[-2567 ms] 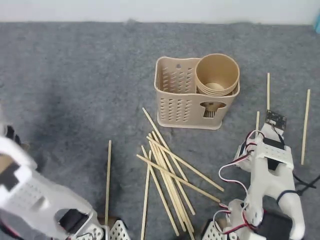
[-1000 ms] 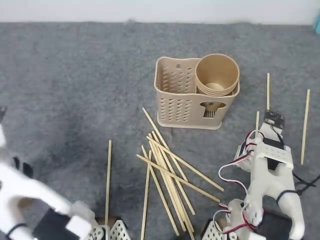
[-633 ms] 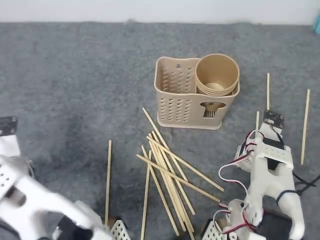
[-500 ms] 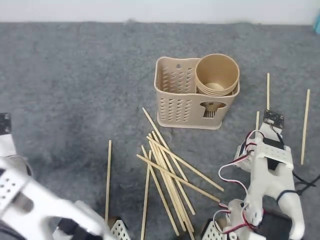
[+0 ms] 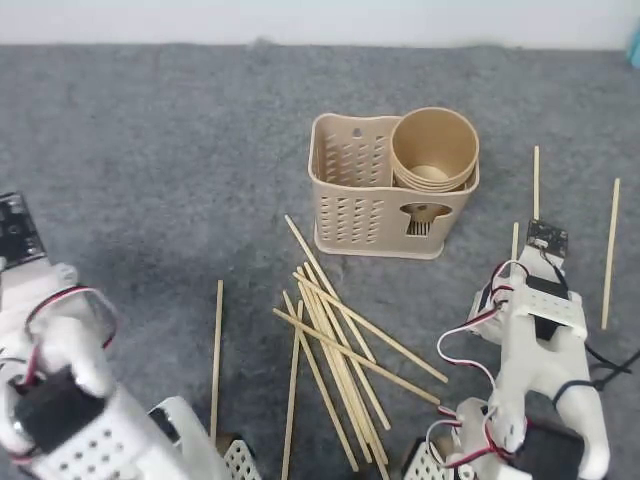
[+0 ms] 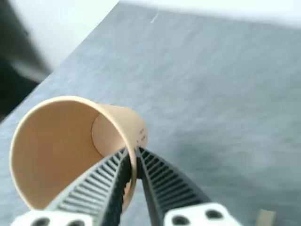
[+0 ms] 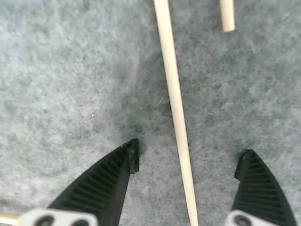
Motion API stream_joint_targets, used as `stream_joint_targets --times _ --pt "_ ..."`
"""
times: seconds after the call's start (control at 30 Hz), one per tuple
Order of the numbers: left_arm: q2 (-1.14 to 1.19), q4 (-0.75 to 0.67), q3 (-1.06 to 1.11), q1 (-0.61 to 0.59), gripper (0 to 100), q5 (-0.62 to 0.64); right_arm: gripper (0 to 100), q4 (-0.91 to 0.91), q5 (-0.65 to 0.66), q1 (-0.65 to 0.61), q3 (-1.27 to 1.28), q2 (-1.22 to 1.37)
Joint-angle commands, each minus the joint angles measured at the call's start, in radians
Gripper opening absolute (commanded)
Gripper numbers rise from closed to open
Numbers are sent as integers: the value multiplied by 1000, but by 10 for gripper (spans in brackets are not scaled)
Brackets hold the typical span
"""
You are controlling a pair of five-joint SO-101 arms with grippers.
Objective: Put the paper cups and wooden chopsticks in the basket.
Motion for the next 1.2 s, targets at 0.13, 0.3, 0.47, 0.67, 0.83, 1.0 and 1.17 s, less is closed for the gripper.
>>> stream_joint_targets --times 0.13,0.3,0.47,0.67,0.83,1.0,1.17 --pt "351 345 -684 436 12 341 329 -2 15 -5 3 -27" --pt "649 413 -1026 677 12 486 329 -4 15 -5 3 -27" --pt "864 413 -1251 859 12 597 329 -4 15 -5 3 -27" --pt "1069 411 -1471 1085 12 618 329 -5 15 -7 3 -27" --pt "1152 407 -1649 1246 12 614 329 -5 15 -8 3 -27" --pt "1204 281 -1715 1329 12 577 329 -5 17 -10 3 -27" --pt "1264 252 -1713 1390 12 433 329 -5 17 -8 3 -27"
